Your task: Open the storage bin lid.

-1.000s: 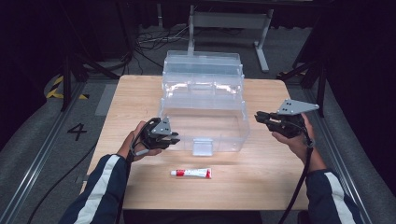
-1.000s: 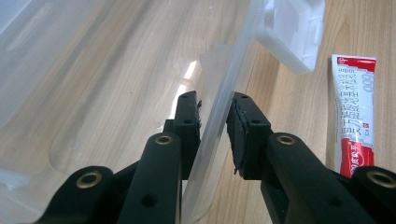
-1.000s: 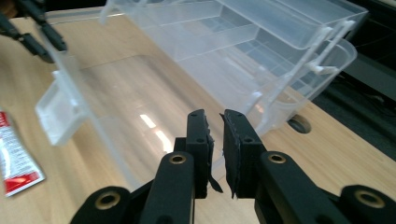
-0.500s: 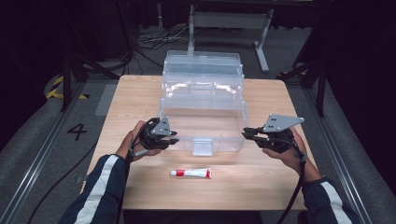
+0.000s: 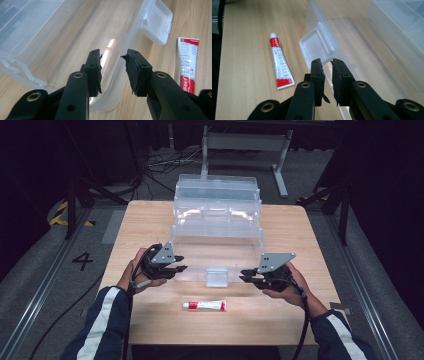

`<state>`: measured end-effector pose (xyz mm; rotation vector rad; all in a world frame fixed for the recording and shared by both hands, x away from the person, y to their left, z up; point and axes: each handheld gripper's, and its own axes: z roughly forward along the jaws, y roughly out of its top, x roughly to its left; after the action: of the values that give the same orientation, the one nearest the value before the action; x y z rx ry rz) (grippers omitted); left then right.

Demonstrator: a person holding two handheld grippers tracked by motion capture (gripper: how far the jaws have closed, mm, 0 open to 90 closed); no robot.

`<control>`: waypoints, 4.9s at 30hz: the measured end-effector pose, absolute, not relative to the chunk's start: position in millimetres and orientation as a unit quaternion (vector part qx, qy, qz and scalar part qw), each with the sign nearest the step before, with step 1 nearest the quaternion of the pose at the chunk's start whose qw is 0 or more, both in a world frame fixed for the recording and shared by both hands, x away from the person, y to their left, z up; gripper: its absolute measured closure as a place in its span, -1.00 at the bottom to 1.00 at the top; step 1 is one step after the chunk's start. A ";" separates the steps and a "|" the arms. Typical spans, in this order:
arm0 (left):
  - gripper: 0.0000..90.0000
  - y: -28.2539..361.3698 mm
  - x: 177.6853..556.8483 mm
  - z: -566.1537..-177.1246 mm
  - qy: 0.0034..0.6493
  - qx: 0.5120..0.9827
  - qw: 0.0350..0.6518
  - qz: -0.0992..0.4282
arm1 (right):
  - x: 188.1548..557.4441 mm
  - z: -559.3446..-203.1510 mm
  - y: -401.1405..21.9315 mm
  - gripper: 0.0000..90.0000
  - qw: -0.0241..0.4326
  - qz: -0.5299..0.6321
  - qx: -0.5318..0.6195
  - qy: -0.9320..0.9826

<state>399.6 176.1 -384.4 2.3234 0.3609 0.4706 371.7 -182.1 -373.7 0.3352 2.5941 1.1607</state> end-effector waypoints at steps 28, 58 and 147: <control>-0.02 246.2 354.4 -429.3 0.227 0.909 0.305 0.170 | 359.1 -422.0 -77.9 0.52 0.044 0.290 0.002 0.956; -0.42 280.4 346.5 -483.2 0.302 0.877 0.356 0.113 | 361.8 -446.7 -24.9 0.50 0.015 0.154 0.001 0.988; -0.44 280.0 346.9 -483.8 0.304 0.875 0.358 0.115 | 405.2 -295.5 -157.4 0.57 0.132 0.228 0.075 0.962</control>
<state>346.9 280.0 -483.8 2.2580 0.7843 0.2960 405.2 -157.4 -295.5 0.2169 2.7909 0.6603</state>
